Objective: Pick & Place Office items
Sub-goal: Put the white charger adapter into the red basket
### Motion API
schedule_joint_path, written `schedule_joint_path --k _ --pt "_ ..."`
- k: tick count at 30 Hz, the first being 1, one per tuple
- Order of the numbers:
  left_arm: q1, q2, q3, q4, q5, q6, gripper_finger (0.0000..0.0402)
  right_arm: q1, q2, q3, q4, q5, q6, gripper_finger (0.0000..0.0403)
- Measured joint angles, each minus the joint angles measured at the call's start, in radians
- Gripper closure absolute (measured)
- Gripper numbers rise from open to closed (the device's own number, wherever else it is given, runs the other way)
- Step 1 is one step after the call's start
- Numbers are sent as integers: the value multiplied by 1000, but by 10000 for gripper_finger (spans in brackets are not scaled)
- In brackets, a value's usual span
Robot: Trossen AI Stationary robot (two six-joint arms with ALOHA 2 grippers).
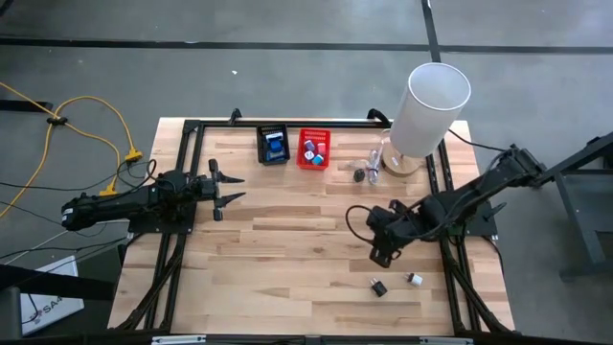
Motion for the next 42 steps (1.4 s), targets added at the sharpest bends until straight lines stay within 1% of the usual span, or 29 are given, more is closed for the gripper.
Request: schedule_joint_path --k 8,10,13,19,23,27,31,39,42 --pt "0 0 0 0 0 0 235 96 0 0 -103 -89 212 258" --pt "0 0 0 0 0 0 235 116 0 0 -133 -107 244 262" --pt "0 0 0 0 0 0 235 144 0 0 -167 -121 255 265" --pt "0 0 0 0 0 0 235 182 0 0 -175 -117 193 260" --pt "0 0 0 0 0 0 235 201 17 0 -176 -123 194 246" --pt "0 0 0 0 0 0 235 224 49 0 -177 -162 191 226" --pt "0 0 0 0 0 0 235 250 85 0 -177 -173 192 214" --pt "0 0 0 0 0 0 235 327 142 0 -193 -184 363 217" --pt "0 0 0 0 0 0 235 368 148 0 -194 -171 442 215"
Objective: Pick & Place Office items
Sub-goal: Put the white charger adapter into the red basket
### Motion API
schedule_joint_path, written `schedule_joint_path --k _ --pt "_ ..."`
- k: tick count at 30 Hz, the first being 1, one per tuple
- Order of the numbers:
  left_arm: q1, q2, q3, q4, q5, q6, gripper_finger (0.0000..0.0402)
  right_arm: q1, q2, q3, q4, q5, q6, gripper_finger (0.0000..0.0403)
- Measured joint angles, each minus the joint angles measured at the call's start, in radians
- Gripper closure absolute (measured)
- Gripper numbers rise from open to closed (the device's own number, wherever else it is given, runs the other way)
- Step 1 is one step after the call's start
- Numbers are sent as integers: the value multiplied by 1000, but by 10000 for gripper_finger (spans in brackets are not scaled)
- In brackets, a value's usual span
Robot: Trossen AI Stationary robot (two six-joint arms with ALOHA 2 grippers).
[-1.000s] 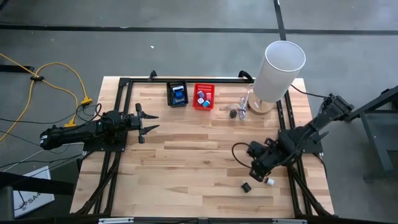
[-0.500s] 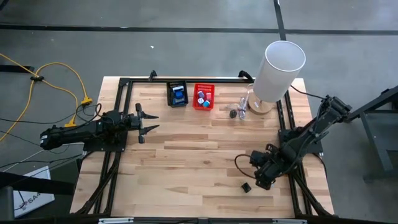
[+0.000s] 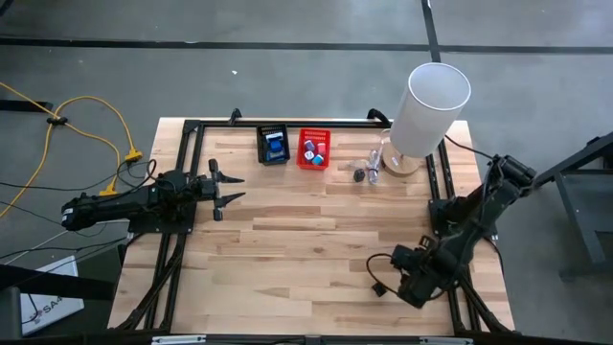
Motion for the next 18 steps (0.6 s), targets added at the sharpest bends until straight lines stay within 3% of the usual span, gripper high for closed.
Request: schedule_joint_path --k 7,18 --pt "0 0 0 0 0 0 235 99 0 -8 8 27 129 213" --pt "0 0 0 0 0 0 235 161 0 -173 185 -3 163 213"
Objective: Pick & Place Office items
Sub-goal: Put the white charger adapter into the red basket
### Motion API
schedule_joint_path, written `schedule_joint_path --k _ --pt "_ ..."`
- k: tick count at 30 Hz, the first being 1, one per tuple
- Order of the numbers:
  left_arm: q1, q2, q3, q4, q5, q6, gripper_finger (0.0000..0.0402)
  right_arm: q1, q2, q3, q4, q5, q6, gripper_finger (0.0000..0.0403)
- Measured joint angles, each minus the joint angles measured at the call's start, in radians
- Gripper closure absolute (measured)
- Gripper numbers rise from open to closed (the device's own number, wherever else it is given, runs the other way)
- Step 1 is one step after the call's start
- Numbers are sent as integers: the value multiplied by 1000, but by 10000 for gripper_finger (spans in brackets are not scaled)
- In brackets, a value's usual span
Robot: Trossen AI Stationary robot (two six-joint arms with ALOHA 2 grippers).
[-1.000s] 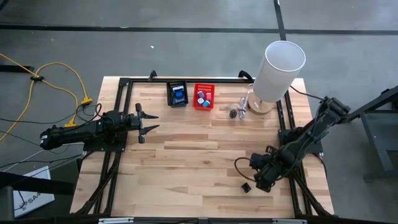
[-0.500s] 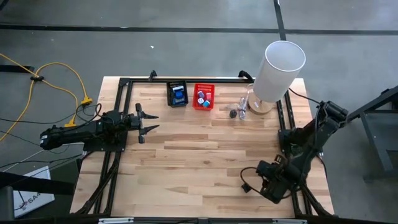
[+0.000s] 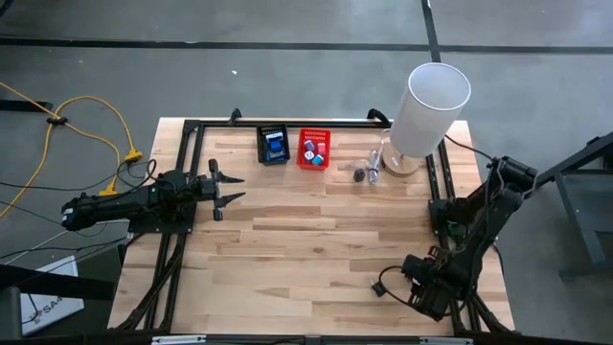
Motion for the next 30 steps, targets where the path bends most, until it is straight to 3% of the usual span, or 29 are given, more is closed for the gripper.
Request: schedule_joint_path --k 30 --pt "0 0 0 0 0 0 235 19 0 -234 277 9 3 213"
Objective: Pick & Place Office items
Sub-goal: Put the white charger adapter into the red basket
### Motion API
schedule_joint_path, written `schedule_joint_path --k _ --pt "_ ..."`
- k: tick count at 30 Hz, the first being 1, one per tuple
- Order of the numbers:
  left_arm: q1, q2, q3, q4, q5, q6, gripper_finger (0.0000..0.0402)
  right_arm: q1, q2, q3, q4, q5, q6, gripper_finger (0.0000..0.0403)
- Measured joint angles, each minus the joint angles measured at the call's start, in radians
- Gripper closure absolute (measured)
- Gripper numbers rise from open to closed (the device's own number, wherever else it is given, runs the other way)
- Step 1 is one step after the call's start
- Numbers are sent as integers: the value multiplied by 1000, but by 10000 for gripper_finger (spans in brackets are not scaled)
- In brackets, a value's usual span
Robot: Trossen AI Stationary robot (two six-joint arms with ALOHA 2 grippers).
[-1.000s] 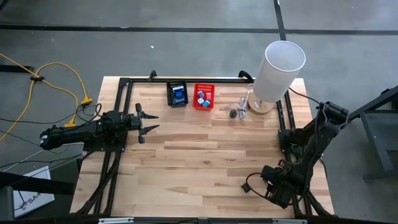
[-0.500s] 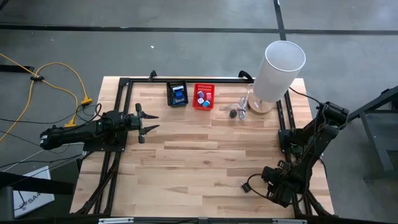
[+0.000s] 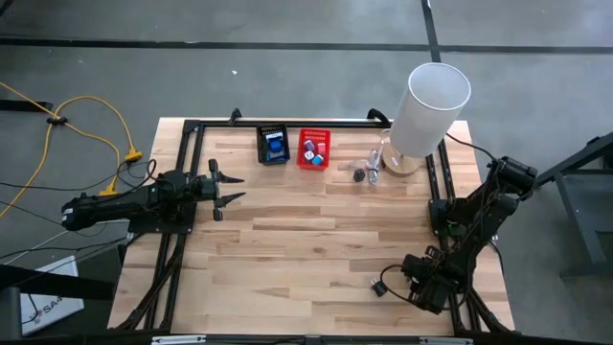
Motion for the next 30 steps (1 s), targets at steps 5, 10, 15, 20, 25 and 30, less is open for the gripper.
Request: schedule_joint_path --k 5,10,15,20,25,30 --pt "0 0 0 0 0 0 235 -1 0 -1 0 11 0 213" --pt "0 0 0 0 0 0 235 -1 0 -1 0 18 0 213" --pt "0 0 0 0 0 0 235 -1 0 -1 0 18 0 214" --pt "0 0 0 0 0 0 235 -1 0 -1 0 19 0 230" --pt "0 0 0 0 0 0 235 -1 0 -1 0 19 0 254" --pt "0 0 0 0 0 0 235 -1 0 -1 0 24 3 272"
